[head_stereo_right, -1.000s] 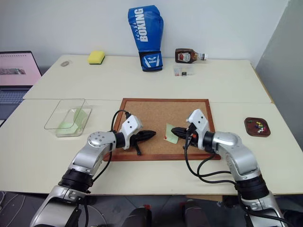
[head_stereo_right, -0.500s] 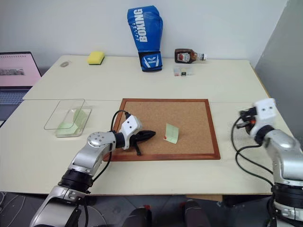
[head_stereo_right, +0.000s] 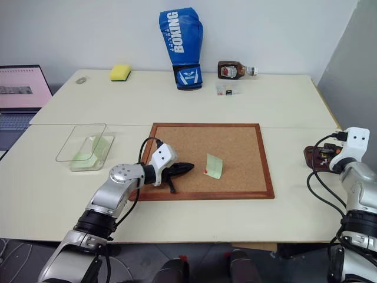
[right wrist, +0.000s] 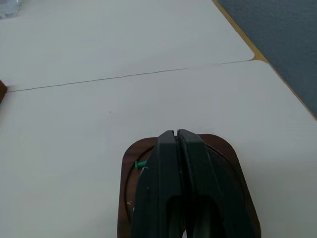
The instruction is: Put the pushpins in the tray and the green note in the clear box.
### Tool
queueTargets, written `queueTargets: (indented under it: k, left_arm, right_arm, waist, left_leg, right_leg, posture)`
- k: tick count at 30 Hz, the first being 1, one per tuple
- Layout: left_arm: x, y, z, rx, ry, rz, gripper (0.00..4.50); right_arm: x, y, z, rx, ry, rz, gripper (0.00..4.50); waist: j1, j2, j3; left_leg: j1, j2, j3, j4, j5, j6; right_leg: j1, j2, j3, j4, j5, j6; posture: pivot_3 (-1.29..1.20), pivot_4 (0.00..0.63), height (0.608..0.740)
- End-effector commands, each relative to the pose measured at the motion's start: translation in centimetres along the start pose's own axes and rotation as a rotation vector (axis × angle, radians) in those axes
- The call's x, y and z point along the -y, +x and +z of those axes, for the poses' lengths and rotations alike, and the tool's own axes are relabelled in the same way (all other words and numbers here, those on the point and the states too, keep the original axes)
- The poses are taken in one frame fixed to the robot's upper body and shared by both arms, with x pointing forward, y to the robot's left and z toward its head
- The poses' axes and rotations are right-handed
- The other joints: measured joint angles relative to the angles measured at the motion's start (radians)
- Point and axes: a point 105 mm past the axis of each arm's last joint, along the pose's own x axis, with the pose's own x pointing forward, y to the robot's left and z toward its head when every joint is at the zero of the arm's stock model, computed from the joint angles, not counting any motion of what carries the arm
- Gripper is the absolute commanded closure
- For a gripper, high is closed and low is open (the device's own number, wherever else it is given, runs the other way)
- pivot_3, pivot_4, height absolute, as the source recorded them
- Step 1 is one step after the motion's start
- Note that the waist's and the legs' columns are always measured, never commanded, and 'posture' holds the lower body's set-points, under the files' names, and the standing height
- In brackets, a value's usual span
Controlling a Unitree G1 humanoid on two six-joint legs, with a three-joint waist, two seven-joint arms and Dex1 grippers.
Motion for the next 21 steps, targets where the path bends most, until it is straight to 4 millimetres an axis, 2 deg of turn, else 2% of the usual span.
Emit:
queueTargets:
  k: [1, 6, 9, 12, 15, 21]
  left_arm:
    - [-0.02, -0.31, -1.05, -0.046, -0.009, 0.016, 4.5]
    - [-0.05, -0.43, -1.08, -0.047, -0.01, 0.019, 4.5]
    - [-0.04, -0.44, -1.06, -0.047, -0.011, 0.02, 4.5]
    - [-0.03, -0.42, -1.03, -0.046, -0.012, 0.02, 4.5]
    - [0.01, -0.3, -0.97, -0.044, -0.012, 0.018, 4.5]
    - [0.01, -0.19, -0.95, -0.044, -0.011, 0.015, 4.5]
  right_arm:
    - [0.3, 0.38, 0.8, 0.04, 0.052, -0.011, 4.48]
    - [0.28, 0.71, 0.21, 0.021, 0.075, -0.01, 4.48]
    - [0.25, 0.72, 0.16, 0.019, 0.065, -0.006, 3.99]
    - [0.32, 0.68, 0.3, 0.024, 0.057, -0.007, 3.24]
    - [0.44, 0.64, 0.62, 0.033, 0.047, -0.009, 2.75]
    - [0.46, 0.49, 0.93, 0.05, 0.022, -0.01, 1.45]
  waist:
    - [0.0, 0.0, 0.0]
    - [0.0, 0.0, 0.0]
    - [-0.001, 0.0, 0.0]
    - [-0.001, 0.0, 0.0]
    - [-0.003, 0.0, 0.0]
    - [-0.006, 0.0, 0.0]
  left_leg:
    - [0.0, 0.0, 0.0, 0.0, 0.0, 0.0]
    - [0.0, 0.0, 0.0, 0.0, 0.0, 0.0]
    - [0.0, 0.0, 0.0, 0.0, 0.0, 0.0]
    - [0.0, 0.0, 0.0, 0.0, 0.0, 0.0]
    - [0.0, 0.0, 0.0, 0.0, 0.0, 0.0]
    - [0.0, 0.0, 0.0, 0.0, 0.0, 0.0]
  right_leg:
    - [0.0, 0.0, 0.0, 0.0, 0.0, 0.0]
    - [0.0, 0.0, 0.0, 0.0, 0.0, 0.0]
    - [0.0, 0.0, 0.0, 0.0, 0.0, 0.0]
    - [0.0, 0.0, 0.0, 0.0, 0.0, 0.0]
    - [0.0, 0.0, 0.0, 0.0, 0.0, 0.0]
    - [0.0, 0.0, 0.0, 0.0, 0.0, 0.0]
  posture:
    - [0.0, 0.15, 0.74]
    - [0.0, 0.15, 0.74]
    - [0.0, 0.15, 0.74]
    - [0.0, 0.15, 0.74]
    - [0.0, 0.15, 0.74]
    - [0.0, 0.15, 0.74]
